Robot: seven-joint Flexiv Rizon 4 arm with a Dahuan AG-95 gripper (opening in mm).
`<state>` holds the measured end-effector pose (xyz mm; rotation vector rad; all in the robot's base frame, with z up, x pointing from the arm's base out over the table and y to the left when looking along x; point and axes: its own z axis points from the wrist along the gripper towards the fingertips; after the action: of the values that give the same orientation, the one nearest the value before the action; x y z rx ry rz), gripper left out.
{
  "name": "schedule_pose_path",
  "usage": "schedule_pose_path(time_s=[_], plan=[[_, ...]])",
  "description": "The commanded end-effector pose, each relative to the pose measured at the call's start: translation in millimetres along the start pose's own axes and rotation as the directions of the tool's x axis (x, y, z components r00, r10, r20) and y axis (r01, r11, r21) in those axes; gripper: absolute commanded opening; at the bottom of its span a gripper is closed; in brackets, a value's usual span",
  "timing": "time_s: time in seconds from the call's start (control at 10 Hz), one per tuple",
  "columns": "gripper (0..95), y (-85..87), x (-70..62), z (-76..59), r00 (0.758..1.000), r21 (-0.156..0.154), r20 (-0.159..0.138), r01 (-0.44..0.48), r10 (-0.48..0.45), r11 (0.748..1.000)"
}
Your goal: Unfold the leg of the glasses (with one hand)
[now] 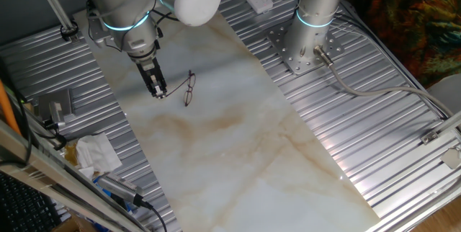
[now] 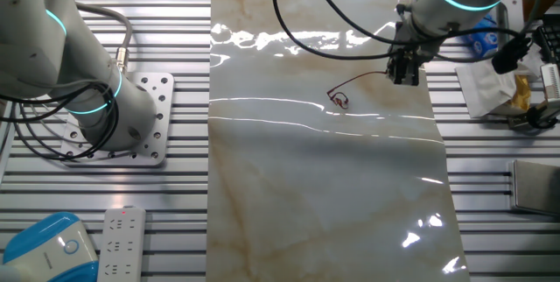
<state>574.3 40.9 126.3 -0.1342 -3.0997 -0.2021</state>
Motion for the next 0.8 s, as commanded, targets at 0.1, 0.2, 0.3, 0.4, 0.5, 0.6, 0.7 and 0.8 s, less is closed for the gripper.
schedule_pose_path(time_s=[0.1,0.2,0.3,0.4,0.5,0.6,0.7,0.8], plan=[[0.0,-0.8,0.7,-0.3,1.0,-0.006,0.006,0.003,-0.003,1.0],[0.0,-0.9,0.8,-0.3,1.0,-0.008,0.008,0.002,-0.002,1.0],[0.0,-1.0,0.9,-0.2,1.0,-0.009,0.012,0.002,-0.002,1.0],[0.0,-1.0,0.9,-0.2,1.0,-0.009,0.016,0.003,-0.002,1.0],[0.0,-1.0,0.9,-0.2,1.0,-0.011,0.015,0.002,-0.002,1.0],[0.0,-1.0,0.9,-0.2,1.0,-0.015,0.014,0.002,-0.001,1.0],[0.0,-1.0,0.9,-0.2,1.0,-0.023,0.012,-0.001,0.001,1.0],[0.0,-1.0,1.0,-0.2,1.0,-0.033,0.009,-0.002,0.003,0.999]])
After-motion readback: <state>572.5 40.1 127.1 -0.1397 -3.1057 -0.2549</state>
